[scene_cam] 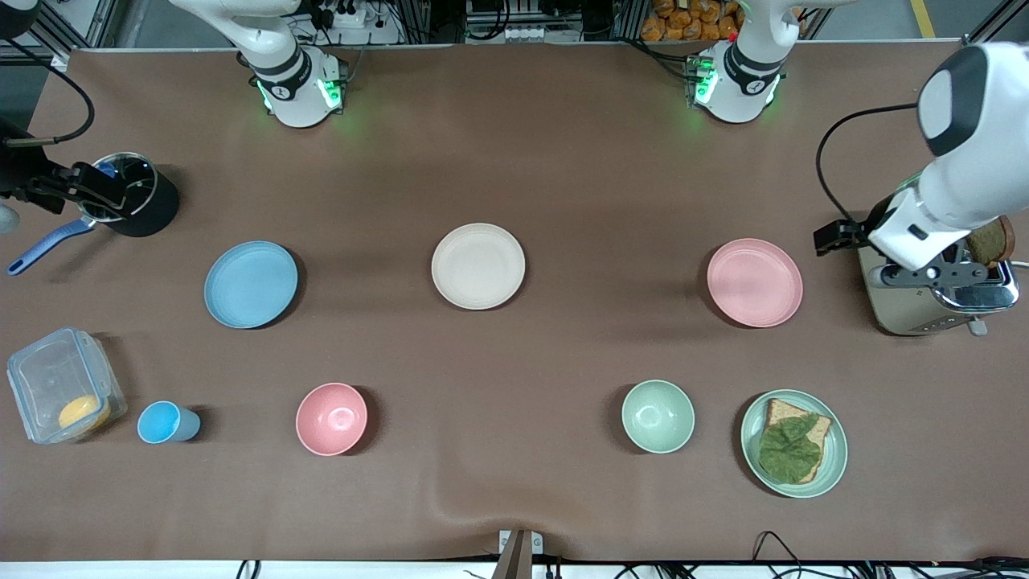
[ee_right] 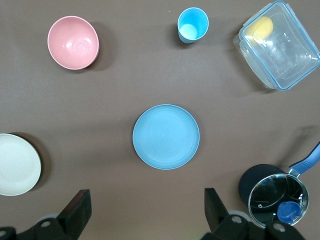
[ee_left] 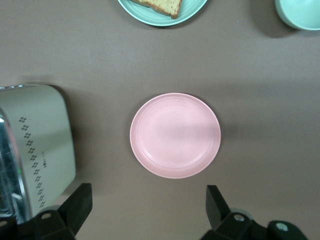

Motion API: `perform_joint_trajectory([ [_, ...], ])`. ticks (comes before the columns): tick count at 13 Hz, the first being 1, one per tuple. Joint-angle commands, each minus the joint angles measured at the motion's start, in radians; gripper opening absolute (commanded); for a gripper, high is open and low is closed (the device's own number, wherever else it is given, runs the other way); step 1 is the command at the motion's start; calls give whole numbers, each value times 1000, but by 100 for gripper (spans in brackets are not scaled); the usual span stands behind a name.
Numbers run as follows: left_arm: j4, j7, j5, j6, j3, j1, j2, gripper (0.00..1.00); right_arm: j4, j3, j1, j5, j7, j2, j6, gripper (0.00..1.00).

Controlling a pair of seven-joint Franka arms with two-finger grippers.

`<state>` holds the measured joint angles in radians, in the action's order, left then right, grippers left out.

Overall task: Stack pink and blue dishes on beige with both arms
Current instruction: 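Lower the left gripper to the rim of the pink plate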

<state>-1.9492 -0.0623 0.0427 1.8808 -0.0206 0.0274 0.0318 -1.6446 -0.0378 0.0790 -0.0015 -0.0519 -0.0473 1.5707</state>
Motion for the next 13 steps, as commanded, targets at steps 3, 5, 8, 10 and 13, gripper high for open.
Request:
perform_joint_trajectory([
  [3,-139,-2,11,158,-5,-29,17,100,8,-5,7,-3,6,-6,-15,100],
  [5,-139,15,11,188,-5,-46,57,100,8,-5,5,-3,6,-6,-15,100],
  [8,-139,19,11,227,-7,-67,126,100,8,-5,5,-3,6,-6,-15,100],
  [10,-154,21,11,254,-7,-75,169,100,8,-5,5,-3,6,-6,-15,100],
  [13,-209,45,11,339,-7,-86,194,100,8,-4,12,-2,6,-2,-14,100],
])
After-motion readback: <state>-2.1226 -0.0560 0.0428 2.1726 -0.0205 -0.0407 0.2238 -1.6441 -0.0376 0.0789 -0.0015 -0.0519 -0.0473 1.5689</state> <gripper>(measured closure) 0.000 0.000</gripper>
